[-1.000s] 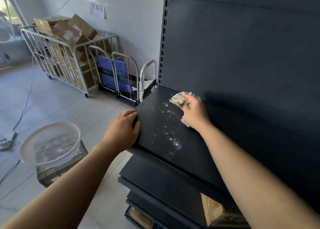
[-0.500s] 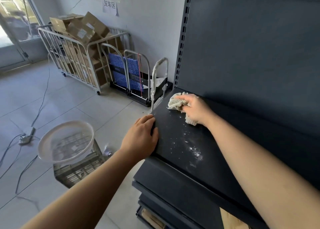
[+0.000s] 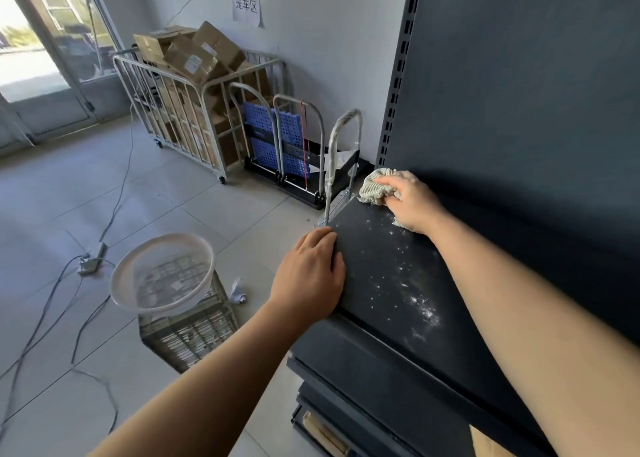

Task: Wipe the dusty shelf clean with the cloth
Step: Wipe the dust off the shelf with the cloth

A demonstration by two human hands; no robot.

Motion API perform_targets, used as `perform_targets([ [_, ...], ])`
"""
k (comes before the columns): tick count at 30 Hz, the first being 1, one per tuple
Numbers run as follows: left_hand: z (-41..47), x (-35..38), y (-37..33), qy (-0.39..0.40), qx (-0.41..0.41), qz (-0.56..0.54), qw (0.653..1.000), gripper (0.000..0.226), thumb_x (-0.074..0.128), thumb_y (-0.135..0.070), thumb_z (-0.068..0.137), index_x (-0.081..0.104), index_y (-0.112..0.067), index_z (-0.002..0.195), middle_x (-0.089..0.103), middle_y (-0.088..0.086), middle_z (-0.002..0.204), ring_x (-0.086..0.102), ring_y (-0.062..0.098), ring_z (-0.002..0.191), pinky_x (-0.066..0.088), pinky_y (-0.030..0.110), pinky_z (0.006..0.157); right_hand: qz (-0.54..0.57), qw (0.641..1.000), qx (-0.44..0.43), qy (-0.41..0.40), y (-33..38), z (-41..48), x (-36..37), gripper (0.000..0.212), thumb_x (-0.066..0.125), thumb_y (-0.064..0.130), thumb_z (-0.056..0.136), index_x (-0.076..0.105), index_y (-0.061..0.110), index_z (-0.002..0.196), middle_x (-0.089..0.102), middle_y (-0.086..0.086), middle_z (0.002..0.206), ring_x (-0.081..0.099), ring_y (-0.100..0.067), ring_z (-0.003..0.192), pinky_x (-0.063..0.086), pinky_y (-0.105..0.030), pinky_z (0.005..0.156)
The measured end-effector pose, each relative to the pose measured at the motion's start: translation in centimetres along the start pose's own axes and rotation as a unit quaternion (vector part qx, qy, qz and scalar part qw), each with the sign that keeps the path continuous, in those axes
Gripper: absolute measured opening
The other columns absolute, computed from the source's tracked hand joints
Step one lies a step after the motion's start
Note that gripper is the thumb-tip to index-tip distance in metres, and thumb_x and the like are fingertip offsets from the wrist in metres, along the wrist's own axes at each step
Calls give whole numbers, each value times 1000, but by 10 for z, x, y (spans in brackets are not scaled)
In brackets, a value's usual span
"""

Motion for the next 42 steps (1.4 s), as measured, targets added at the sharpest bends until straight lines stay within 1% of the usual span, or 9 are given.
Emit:
perform_targets([
  [10, -52, -21, 17, -41, -100, 25, 994, 40, 40, -30, 97, 50, -12, 132, 49, 3, 139, 47, 22, 125, 37, 33, 105, 73, 983, -108, 129, 54, -70, 18, 45, 54, 0, 85, 63, 25, 121, 50, -3, 133, 51, -20, 121, 33, -21, 102],
  [13, -63, -25, 12, -38, -108, 55, 992, 36, 41, -28, 97, 53, -12, 127, 51, 4, 138, 48, 25, 124, 37, 34, 104, 130, 969, -116, 177, 59, -92, 9, 47, 53, -7, 83, 66, 23, 116, 59, -6, 125, 62, -18, 100, 42, -17, 86],
  [15, -67, -27, 8, -32, -109, 70, 991, 33, 41, -27, 97, 58, -9, 120, 54, 6, 133, 49, 25, 122, 38, 34, 102, 188, 972, -78, 116, 39, -88, -22, 47, 51, -12, 82, 65, 17, 117, 62, -9, 118, 65, -7, 84, 44, -9, 73],
  [18, -67, -25, 8, -23, -107, 91, 990, 32, 41, -28, 97, 59, -7, 114, 58, 7, 128, 49, 26, 121, 39, 37, 103, 121, 993, -7, 0, -23, -76, -62, 45, 52, -8, 83, 63, 14, 121, 56, -11, 126, 57, -17, 115, 37, -13, 91],
  [26, -60, -23, 9, 18, -112, 131, 985, 27, 38, -32, 97, 57, -13, 96, 61, 3, 112, 52, 25, 116, 44, 41, 98, 14, 996, -78, 42, 21, -125, -16, 48, 45, 4, 87, 55, 22, 131, 43, -10, 142, 46, -27, 127, 35, -25, 101],
  [31, -67, -21, 4, 33, -96, 156, 982, 35, 35, -33, 99, 52, -14, 124, 51, 2, 138, 39, 25, 134, 32, 38, 111, 150, 977, -98, 112, 47, -150, -2, 51, 51, -4, 83, 60, 23, 125, 51, -6, 137, 48, -19, 126, 31, -21, 109],
  [33, -70, -23, -1, 30, -75, 160, 984, 35, 34, -33, 99, 53, -16, 124, 52, -1, 137, 38, 22, 136, 30, 36, 112, 214, 974, -63, 51, 29, -144, -26, 52, 56, -5, 81, 59, 20, 126, 56, -12, 131, 55, -21, 118, 38, -28, 108],
  [36, -77, -24, -9, 20, -39, 147, 988, 34, 36, -29, 99, 55, -16, 124, 53, -1, 137, 38, 17, 135, 29, 32, 112, 145, 987, 15, -62, -23, -141, -73, 50, 62, 3, 81, 56, 14, 129, 50, -16, 127, 54, -22, 112, 37, -20, 99],
  [42, -81, -16, 0, 49, -20, 146, 988, 44, 35, -22, 100, 36, -20, 144, 33, -3, 153, 28, 15, 142, 23, 32, 117, 0, 997, 58, -57, -32, -171, -52, 42, 56, 17, 87, 57, 16, 129, 47, -20, 133, 48, -38, 119, 36, -38, 108],
])
Point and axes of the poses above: each hand's wrist, its own z-axis towards the middle knuckle, its own x-axis out of the palm, y = z × x, the point moved 10 cm from there along z, towards the middle knuckle
